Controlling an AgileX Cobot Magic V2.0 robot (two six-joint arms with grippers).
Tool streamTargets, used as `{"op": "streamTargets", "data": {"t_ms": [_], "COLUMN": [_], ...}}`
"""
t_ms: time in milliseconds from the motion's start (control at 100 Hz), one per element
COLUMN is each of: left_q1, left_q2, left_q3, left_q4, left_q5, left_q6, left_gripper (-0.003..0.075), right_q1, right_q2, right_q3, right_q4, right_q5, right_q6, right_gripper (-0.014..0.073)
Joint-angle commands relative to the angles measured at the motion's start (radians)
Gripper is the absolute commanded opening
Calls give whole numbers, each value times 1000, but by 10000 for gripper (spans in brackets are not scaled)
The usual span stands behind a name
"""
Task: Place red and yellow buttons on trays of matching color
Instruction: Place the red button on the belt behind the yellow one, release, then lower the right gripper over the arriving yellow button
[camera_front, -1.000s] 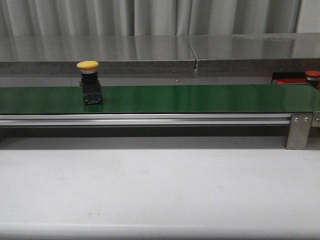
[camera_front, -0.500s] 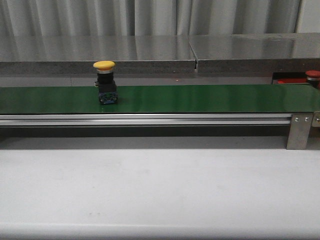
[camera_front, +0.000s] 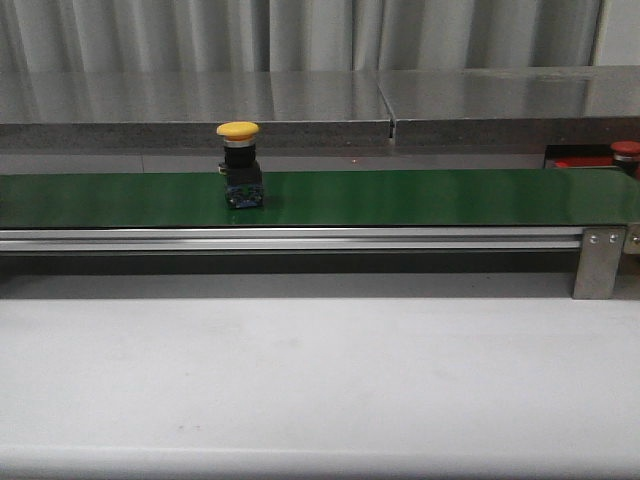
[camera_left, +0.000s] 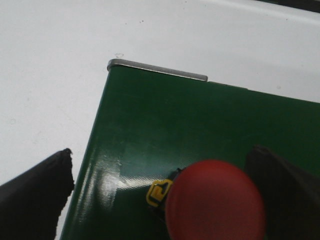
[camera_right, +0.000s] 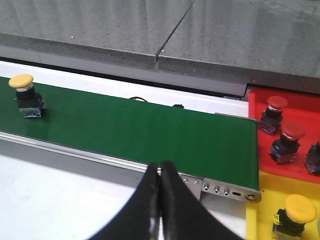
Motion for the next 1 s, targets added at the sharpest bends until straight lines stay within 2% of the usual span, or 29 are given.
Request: {"op": "streamTargets", "data": {"t_ms": [0,140,400,610,990], "left_q1": [-4,-22,-128,-189,-189], "left_q2": [-85,-160,-360,-557,-950], "left_q3": [-34,-34,18,197,560], "left_q4": [-19,-19,-15,-22,-104], "left_q5": [-44,-39,-29,-97,-106], "left_q6": [2,2,2,2,2], "left_gripper": [657,619,618,618,617], "right_q1": [0,0,0,0,0], "right_q2": [-1,-1,-1,-1,-1], "right_q3": [-25,-25,-25,-25,-25], "right_q4": [20,20,20,21,21], "right_q5": [-49,-49,-49,-49,-56], "right_q6": [-9,-9,-9,-9,-9], "right_gripper": [-118,-118,-118,-118,-118]}}
